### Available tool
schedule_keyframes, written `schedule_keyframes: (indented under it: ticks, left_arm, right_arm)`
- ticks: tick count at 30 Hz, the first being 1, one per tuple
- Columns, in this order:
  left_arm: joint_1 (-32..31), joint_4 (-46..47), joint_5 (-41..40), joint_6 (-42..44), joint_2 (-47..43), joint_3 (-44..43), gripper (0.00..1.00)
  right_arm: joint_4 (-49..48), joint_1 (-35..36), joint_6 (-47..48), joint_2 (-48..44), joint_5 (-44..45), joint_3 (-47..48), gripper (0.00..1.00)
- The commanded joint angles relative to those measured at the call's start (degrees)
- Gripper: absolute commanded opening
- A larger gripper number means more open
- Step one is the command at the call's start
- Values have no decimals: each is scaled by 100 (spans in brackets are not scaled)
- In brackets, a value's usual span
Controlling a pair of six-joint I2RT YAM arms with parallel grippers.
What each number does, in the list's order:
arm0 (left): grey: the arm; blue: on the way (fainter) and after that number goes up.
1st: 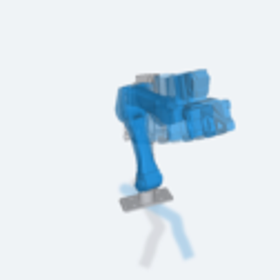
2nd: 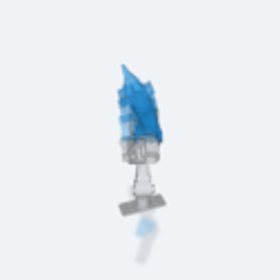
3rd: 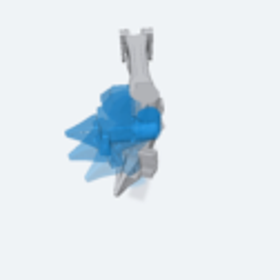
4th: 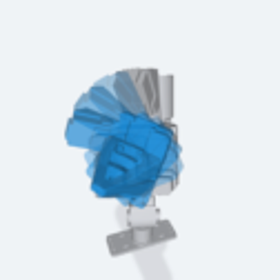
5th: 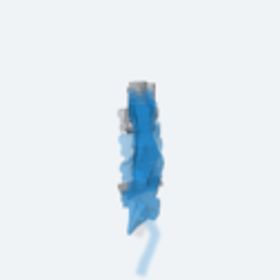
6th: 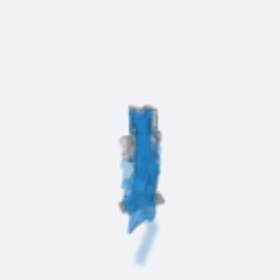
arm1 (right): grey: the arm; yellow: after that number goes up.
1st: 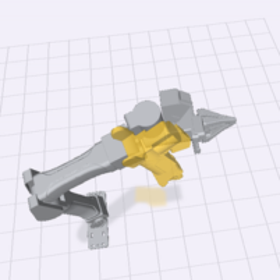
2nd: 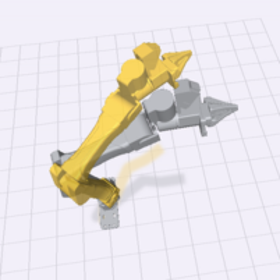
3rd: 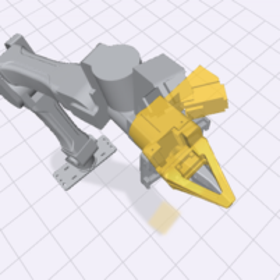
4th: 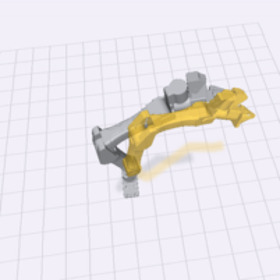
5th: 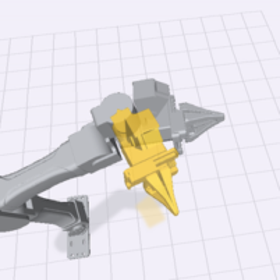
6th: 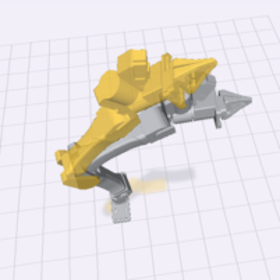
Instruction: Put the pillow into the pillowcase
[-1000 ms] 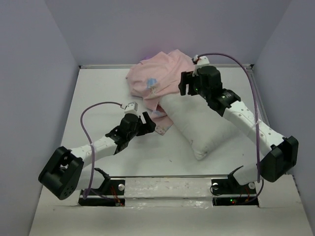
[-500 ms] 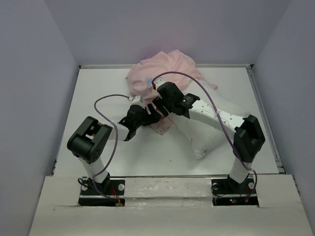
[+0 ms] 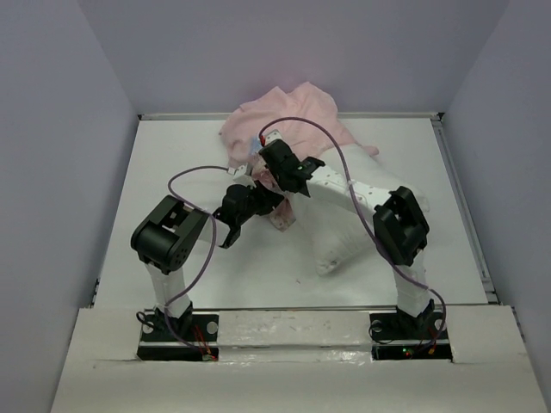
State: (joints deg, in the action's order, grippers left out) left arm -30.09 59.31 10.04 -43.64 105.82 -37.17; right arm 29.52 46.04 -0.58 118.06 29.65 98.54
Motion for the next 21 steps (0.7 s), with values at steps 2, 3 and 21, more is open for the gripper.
schedule_keyframes:
  ticks: [2,3,21]
  left_arm:
    - [-330,1161,753,-391,-720,438,0]
    - [-410,1292,849,-478,-851,491,0]
    - [-1491,2244,2010,-1103,-2045,685,0]
  right_arm:
    - [-1140,-411,-1479,-687,-1488,253,0]
    - [-1289,-412,-1602,-757,-1523,271,0]
    - [-3391,-352,-1701,-909,92,842,0]
